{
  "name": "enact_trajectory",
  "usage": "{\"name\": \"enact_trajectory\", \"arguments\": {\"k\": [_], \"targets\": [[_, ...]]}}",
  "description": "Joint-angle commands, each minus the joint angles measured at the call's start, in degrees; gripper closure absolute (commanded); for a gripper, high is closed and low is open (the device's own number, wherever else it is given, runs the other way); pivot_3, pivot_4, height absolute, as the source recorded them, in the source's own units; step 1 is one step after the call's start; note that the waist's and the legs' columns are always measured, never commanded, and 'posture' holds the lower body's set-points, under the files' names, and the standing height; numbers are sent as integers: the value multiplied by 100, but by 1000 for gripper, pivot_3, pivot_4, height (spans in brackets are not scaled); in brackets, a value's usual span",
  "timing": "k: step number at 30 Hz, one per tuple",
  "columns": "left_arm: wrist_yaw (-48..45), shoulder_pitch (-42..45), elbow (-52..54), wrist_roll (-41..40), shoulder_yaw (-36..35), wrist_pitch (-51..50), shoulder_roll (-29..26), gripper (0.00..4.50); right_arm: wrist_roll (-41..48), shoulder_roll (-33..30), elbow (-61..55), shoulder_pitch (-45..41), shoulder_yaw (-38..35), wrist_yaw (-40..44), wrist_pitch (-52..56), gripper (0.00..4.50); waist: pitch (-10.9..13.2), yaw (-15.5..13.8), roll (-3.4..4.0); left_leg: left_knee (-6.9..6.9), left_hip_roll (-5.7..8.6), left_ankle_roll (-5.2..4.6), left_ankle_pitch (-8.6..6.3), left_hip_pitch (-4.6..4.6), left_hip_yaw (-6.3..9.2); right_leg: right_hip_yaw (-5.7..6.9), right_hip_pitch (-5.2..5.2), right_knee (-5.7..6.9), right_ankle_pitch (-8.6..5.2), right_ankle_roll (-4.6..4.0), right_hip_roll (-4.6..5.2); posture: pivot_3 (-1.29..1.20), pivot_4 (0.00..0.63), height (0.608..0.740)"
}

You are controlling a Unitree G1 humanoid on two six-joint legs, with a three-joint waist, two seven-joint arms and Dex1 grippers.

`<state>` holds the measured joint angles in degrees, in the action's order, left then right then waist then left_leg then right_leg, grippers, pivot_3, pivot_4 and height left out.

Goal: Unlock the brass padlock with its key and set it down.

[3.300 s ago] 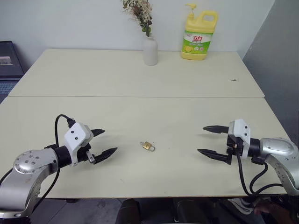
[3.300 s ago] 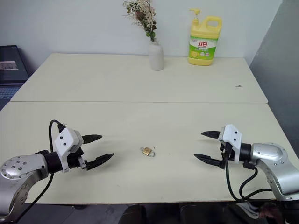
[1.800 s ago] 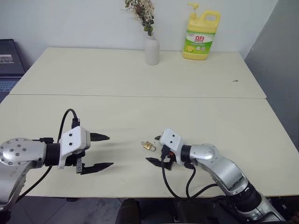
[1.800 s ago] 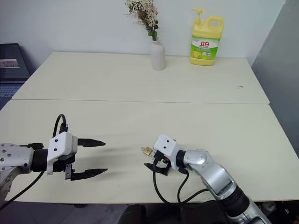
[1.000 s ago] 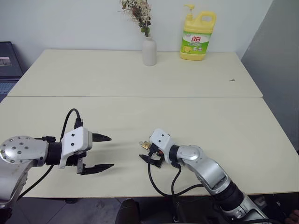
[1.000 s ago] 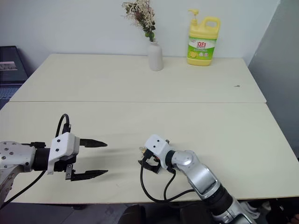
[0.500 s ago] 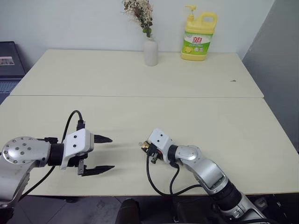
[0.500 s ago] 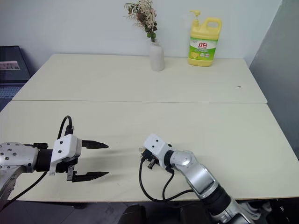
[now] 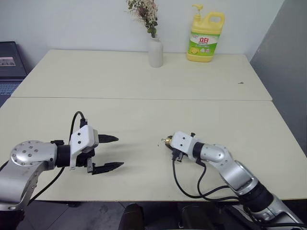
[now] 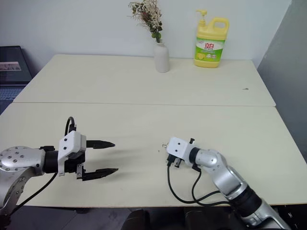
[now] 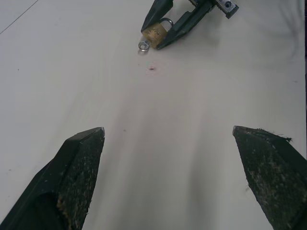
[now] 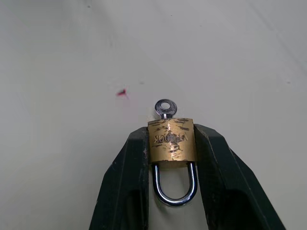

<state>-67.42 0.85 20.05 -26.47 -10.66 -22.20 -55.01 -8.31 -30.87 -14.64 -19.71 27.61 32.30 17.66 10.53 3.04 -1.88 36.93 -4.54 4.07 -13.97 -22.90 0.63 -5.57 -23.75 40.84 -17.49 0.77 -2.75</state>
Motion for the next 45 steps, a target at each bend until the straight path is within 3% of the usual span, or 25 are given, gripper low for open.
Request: {"name": "enact_trajectory", "arguments": {"k": [1, 10, 19, 24, 34, 45], "targets": [[53, 375, -82, -80, 95, -19, 78, 0, -430, -347, -366, -82, -343, -93, -1038, 3560, 0, 7, -1, 0, 0, 0, 0, 0, -1, 0, 0, 1, 0, 0, 0, 0, 150, 740], [27, 1048, -374, -308, 333, -236, 367, 0, -1777, -1002, 162, -461, -651, -855, -3665, 3560, 0, 29, 0, 0, 0, 0, 0, 2, -6, -7, -1, 2, 0, -1, -4, 0, 150, 740], [112, 1329, -279, -570, 355, -526, 535, 0, -1779, -1030, 565, -842, -901, -773, -4651, 3560, 0, 23, -1, 3, 0, -1, 0, 2, -7, -9, 0, 4, 1, -4, -4, 0, 150, 740], [425, 1897, -195, -1135, 427, -1274, 891, 0, -1537, -1042, 809, -1238, -907, -672, -5422, 3560, -1, 17, -2, 7, 1, -1, 1, 1, -4, -6, 4, 6, 2, -3, -4, 0, 150, 740], [843, 2752, -337, -1773, 688, -2297, 1503, 0, -1353, -840, 898, -1469, -930, -389, -5841, 3560, -1, 12, -1, 7, 2, 0, 1, 7, 9, 0, 15, 6, 17, -31, -4, 0, 150, 740], [616, 3055, -603, -1627, 941, -2257, 1596, 0, -1326, -667, 830, -1503, -992, -175, -5755, 3560, -1, 5, -1, 9, 3, 1, 2, 10, 14, 3, 22, 7, 17, -32, -4, 0, 150, 740]]}}
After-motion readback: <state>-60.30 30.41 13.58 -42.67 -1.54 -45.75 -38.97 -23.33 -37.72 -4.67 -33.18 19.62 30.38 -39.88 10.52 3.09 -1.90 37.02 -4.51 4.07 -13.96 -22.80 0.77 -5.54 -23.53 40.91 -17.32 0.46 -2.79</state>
